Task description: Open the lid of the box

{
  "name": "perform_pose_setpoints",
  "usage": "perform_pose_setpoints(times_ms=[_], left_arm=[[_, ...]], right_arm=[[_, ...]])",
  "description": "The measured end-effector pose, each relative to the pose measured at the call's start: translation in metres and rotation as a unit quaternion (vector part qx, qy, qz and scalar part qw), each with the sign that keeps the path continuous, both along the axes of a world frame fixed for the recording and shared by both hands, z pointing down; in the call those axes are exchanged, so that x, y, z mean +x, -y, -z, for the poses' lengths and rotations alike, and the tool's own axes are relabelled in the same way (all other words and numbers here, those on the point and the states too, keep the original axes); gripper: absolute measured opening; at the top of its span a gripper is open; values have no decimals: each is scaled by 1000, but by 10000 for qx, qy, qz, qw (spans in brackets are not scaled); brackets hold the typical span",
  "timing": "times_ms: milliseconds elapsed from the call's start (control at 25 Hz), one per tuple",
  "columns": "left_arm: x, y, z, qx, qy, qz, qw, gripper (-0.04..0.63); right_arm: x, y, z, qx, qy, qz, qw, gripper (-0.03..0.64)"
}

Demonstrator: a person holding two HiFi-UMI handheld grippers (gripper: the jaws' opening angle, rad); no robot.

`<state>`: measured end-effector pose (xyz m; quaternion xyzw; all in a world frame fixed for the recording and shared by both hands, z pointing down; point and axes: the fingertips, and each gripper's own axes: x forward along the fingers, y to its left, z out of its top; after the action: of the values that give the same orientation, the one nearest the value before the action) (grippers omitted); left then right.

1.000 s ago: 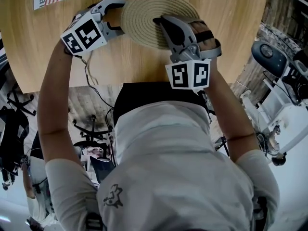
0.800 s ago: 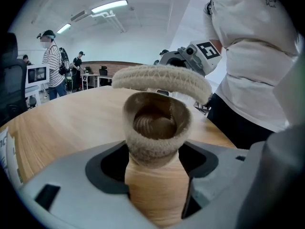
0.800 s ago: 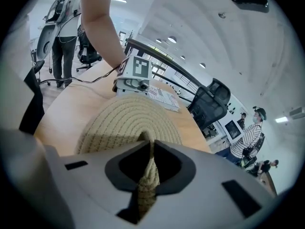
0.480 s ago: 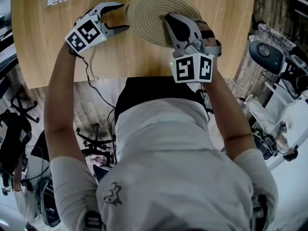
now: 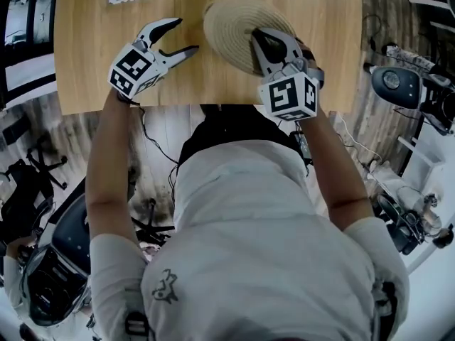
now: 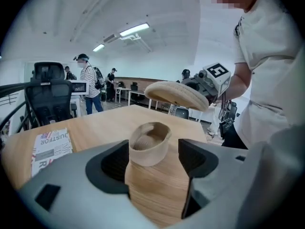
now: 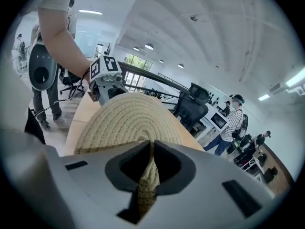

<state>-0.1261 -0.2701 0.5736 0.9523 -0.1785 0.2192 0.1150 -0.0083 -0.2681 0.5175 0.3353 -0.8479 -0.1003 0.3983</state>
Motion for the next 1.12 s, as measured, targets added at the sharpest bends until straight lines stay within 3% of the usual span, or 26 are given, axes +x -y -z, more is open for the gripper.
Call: perform_pose_setpoints(times_ms=[240,400,560,920,1120], left_arm=[[-15,-18,72,342,-513,991,9932,314],[-36,-28,107,595,-626,1586,9836,313],[-39,-55,132,704,-657,1903,9770,304],[-46,-95,181,1080,-967,2352,9611,141],[-41,-115,196,1232,-976,2392,9582,56]], right_arm=[[-7,-29,32,-13,433,-147,9990,34],[-20,-39,55,16,882,-231,9958,34],[-29,-62,80,40,1350,-269,9905,34],[-35,-92,123,208,2082,-431,9769,34],[-29,-106,143,302,2284,-413,9722,34]])
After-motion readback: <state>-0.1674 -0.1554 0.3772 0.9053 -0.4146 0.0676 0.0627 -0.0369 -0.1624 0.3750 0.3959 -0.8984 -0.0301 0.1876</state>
